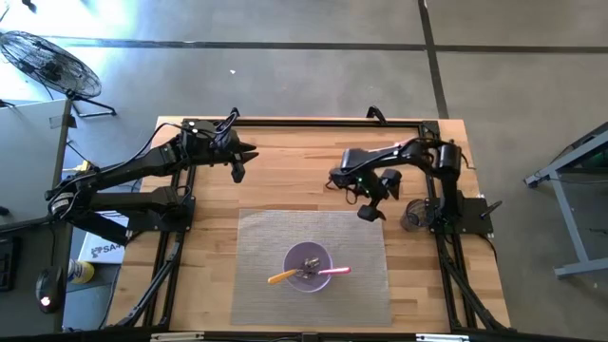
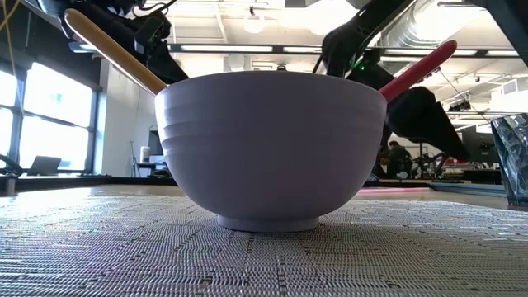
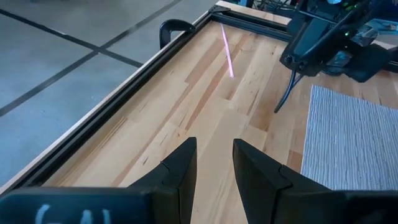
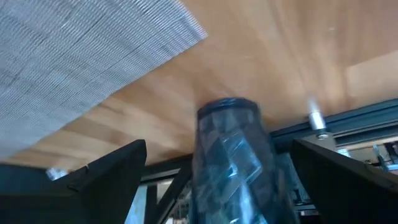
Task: Pick & Place Utensil
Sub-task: Put the blue cup to the top right of the purple bowl on the gray mat, then put the pink straw into the blue cup on the gray mat
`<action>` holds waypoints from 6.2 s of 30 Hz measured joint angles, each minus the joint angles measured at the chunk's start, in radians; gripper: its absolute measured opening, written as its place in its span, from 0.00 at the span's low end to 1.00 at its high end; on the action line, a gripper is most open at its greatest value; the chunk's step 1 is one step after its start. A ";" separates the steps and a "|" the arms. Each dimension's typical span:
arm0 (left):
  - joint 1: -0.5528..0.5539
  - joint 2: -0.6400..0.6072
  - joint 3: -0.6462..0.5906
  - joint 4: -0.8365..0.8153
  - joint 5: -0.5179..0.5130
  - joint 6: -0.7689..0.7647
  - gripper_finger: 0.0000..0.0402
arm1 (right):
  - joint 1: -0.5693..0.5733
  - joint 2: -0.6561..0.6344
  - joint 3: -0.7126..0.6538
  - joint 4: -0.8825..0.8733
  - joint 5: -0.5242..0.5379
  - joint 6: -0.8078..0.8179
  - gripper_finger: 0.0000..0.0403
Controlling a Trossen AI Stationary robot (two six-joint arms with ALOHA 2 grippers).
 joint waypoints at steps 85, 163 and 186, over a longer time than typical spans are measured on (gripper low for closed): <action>0.000 0.000 -0.002 -0.051 0.000 0.002 0.25 | 0.125 -0.002 0.085 0.044 -0.319 0.182 0.93; 0.000 0.000 -0.001 -0.014 0.043 0.029 0.25 | -0.575 -0.496 -0.568 1.179 0.675 0.658 0.75; 0.000 0.000 -0.001 0.018 0.038 0.027 0.25 | -0.549 -0.338 -0.553 1.250 0.688 0.700 0.44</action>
